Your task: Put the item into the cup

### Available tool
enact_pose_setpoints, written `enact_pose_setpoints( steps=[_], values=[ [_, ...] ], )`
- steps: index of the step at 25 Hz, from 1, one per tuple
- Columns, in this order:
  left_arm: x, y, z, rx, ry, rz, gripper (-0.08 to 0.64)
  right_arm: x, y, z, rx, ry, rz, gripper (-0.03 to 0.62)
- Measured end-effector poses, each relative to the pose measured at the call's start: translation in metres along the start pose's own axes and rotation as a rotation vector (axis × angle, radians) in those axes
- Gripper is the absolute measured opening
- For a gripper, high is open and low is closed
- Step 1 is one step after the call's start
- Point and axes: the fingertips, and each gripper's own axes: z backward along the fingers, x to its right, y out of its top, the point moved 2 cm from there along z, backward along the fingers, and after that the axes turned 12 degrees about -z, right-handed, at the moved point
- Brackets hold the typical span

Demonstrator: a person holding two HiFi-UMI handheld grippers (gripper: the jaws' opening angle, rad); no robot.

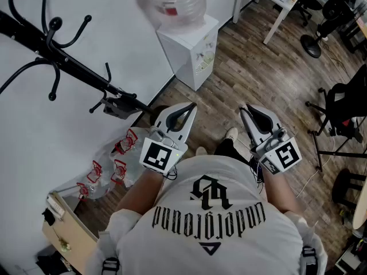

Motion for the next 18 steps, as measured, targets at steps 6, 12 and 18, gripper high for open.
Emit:
enact_pose_setpoints(
  steps=[6, 12, 18],
  values=[
    [-0.004, -0.005, -0.022, -0.003, 0.003, 0.014, 0.006, 0.023, 0.000, -0.004, -0.002, 0.000, -0.004, 0.044],
    [-0.003, -0.011, -0.054, -0.021, 0.001, 0.033, 0.007, 0.054, 0.006, -0.006, 0.022, 0.011, -0.030, 0.046],
    [-0.004, -0.015, -0.106, -0.033, -0.001, 0.051, 0.007, 0.101, 0.017, -0.009, 0.024, 0.015, -0.012, 0.048]
  ],
)
